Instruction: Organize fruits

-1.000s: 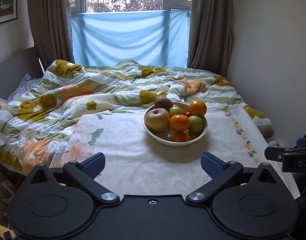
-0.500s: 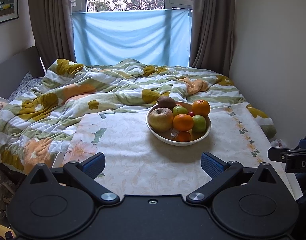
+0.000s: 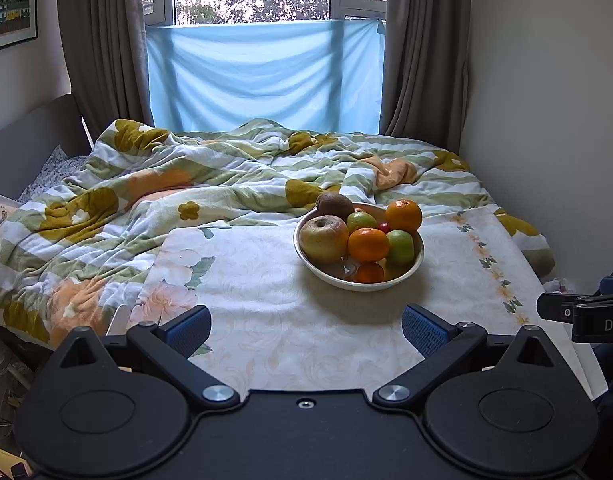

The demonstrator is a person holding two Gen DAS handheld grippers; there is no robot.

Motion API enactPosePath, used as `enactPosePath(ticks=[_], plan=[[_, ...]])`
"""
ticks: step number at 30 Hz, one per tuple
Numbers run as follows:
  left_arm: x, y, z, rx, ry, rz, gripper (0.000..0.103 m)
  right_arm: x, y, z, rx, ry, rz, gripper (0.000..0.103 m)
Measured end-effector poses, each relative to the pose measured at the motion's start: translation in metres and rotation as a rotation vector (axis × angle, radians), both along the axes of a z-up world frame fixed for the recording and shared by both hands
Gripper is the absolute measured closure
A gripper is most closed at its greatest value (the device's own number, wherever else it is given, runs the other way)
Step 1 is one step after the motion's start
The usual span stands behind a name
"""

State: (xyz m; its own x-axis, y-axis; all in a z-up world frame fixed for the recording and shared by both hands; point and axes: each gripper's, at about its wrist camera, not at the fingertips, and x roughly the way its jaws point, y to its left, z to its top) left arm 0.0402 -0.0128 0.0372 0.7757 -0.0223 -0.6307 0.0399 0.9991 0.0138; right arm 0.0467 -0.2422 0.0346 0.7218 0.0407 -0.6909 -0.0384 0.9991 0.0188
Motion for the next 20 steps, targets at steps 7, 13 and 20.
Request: enactPosePath(ticks=[7,13,20], plan=[[0.001,0.0002,-0.0016,0.016,0.0,0.012,0.0,0.0004,-0.0006,-0.0003,0.001,-0.002,0.002,0.0],[0.003,0.0032,-0.0011,0.018,0.0,0.026,0.0,0.0008,-0.0011,-0.0002,0.001,0.0,0.001,0.0],[0.0055,0.0079,-0.0052,-0.018,0.014,0.025,0.0,0.0014,-0.0018,-0.0005,0.001,-0.001,0.003,0.0]])
